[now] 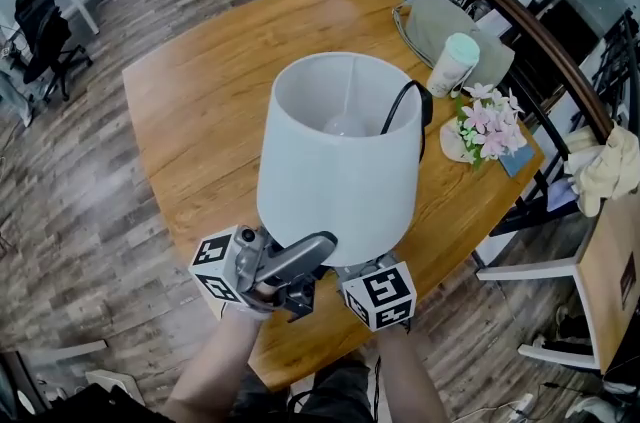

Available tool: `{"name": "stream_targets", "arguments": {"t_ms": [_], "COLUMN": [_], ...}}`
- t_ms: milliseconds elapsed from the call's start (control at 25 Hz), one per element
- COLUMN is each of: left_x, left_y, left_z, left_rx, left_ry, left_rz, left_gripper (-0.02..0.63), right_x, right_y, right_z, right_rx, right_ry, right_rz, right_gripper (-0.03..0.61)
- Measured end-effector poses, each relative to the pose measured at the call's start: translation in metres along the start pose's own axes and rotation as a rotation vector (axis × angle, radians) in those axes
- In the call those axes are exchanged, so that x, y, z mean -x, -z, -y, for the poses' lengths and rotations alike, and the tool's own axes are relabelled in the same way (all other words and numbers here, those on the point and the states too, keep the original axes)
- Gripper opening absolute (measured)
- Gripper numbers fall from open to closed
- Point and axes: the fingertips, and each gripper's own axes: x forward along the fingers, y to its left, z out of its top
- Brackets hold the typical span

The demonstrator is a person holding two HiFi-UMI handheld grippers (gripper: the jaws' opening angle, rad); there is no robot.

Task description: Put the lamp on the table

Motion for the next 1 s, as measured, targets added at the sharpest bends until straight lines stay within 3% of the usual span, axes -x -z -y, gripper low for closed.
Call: {"name": "stream_targets", "arguments": {"t_ms": [480, 800, 1000], "left_x": [0.008, 0.009, 0.012], "left_y": [0.028, 0.038, 0.044], "left_z": [0.022, 0.028, 0.032], "left_rx": [-0.057, -0.083, -0.091], "left_ry": [-0.015, -0.026, -0.031], "left_rz": [-0.031, -0.040, -0.045], "left_gripper": [0.002, 0.002, 0.002], "right_x": [0.026, 0.042, 0.051], "right_y": [0.005, 0.003, 0.003], "right_z": [-0.005, -0.011, -0.016], "right_rx": [-0.043, -0.026, -0.012], "right_ry": [0.056, 0.046, 0.029], "right_rz": [0.009, 0.014, 0.012], "right_gripper": [0.112, 0.011, 0.008]}}
